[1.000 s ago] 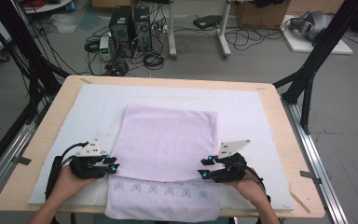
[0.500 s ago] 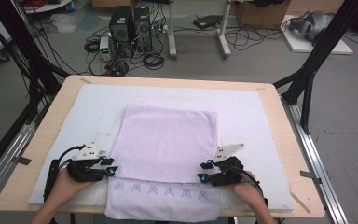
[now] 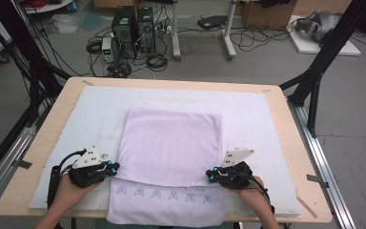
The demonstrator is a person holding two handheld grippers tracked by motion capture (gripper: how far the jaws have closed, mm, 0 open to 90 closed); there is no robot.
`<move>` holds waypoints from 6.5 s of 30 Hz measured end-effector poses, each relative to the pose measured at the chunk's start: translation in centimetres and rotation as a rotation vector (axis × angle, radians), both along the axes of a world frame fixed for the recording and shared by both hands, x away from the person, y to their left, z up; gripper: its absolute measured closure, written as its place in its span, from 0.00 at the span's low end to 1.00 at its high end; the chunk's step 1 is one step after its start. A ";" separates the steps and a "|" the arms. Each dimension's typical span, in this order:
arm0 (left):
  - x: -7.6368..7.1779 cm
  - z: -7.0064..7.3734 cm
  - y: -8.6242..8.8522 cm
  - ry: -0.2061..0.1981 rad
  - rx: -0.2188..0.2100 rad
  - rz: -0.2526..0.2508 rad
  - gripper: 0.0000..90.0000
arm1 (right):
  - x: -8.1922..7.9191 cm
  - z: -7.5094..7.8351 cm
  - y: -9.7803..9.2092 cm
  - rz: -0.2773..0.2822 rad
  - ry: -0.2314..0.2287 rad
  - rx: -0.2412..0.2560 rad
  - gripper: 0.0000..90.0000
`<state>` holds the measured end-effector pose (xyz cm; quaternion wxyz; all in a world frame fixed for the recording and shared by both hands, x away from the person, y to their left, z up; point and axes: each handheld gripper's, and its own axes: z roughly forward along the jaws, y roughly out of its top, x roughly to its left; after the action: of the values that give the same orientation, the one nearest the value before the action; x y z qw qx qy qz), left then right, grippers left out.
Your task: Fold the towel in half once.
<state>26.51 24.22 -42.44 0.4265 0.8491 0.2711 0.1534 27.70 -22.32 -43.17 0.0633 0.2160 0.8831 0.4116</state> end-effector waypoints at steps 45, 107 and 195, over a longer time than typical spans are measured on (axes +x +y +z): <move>9.1 -0.5 -2.7 -0.011 0.021 0.098 0.98 | 9.2 0.0 -0.1 -0.132 -0.002 -0.077 0.97; 19.7 -1.4 -3.8 0.119 0.043 0.393 0.43 | 18.2 1.5 -2.5 -0.340 0.074 -0.164 0.48; -1.0 -2.4 -1.8 0.026 0.010 -0.043 0.87 | -1.2 -1.2 -1.4 -0.087 -0.021 -0.058 0.89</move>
<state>25.53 22.41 -44.87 0.4220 0.8588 0.2576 0.1347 26.49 -23.74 -44.33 0.0967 0.2478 0.8836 0.3852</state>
